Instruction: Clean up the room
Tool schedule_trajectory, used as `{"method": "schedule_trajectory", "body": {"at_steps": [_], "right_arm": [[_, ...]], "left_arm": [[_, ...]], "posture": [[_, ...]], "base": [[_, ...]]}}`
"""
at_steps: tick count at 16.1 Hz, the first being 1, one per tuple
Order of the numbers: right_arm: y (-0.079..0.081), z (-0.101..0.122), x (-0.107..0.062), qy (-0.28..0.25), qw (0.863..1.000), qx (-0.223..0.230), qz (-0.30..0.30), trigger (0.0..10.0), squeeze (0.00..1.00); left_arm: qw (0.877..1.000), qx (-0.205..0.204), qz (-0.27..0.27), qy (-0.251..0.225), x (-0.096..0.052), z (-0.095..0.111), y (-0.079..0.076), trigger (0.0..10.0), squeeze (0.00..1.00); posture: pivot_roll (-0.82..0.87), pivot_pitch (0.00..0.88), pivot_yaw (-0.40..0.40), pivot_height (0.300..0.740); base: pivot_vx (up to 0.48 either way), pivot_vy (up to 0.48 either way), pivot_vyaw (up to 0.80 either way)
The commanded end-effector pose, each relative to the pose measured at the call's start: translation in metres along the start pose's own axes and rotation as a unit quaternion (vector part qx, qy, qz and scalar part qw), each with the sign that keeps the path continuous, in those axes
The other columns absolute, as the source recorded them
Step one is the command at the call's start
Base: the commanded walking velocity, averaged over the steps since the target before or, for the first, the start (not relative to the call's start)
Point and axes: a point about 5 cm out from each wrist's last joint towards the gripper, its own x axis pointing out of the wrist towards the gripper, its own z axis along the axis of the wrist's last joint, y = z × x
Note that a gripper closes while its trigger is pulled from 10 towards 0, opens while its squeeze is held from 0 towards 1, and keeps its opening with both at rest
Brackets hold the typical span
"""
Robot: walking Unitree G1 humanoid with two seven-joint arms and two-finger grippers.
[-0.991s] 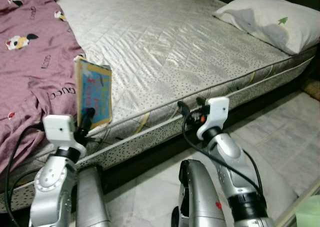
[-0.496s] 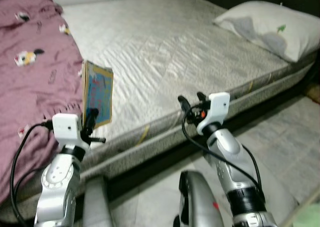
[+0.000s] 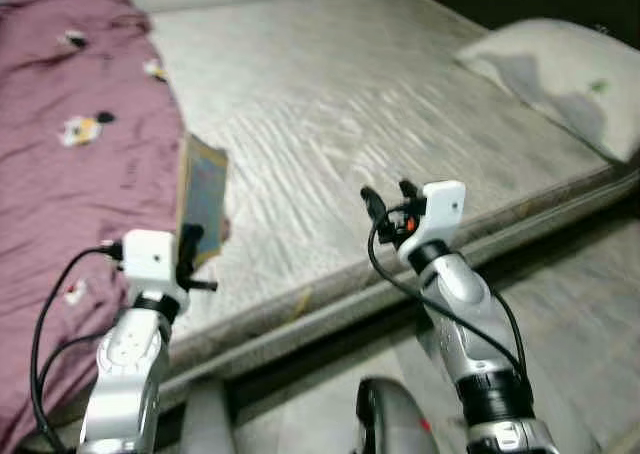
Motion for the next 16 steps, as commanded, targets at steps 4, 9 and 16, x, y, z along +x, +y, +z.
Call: {"method": "schedule_trajectory", "body": {"at_steps": [4,9,16], "right_arm": [[-0.003,0.004,0.002,-0.006,1.000,-0.006,-0.007,10.0,0.00],[-0.007,0.005,0.004,-0.007,1.000,-0.015,-0.014,10.0,0.00],[-0.008,0.001,0.004,0.001,0.999,-0.025,-0.020,10.0,0.00]], "left_arm": [[1.000,0.017,0.007,-0.011,0.003,0.005,0.005,10.0,0.00],[0.999,0.032,0.026,0.009,0.004,-0.002,0.007,10.0,0.00],[0.999,0.020,0.045,0.011,0.002,-0.008,0.016,10.0,0.00]], "posture": [[-0.02,0.000,-0.034,0.734],[-0.02,0.000,-0.035,0.740],[-0.02,0.000,-0.038,0.740]], "base": [[0.000,0.000,0.00],[0.000,0.000,0.00],[0.000,0.000,0.00]]}}
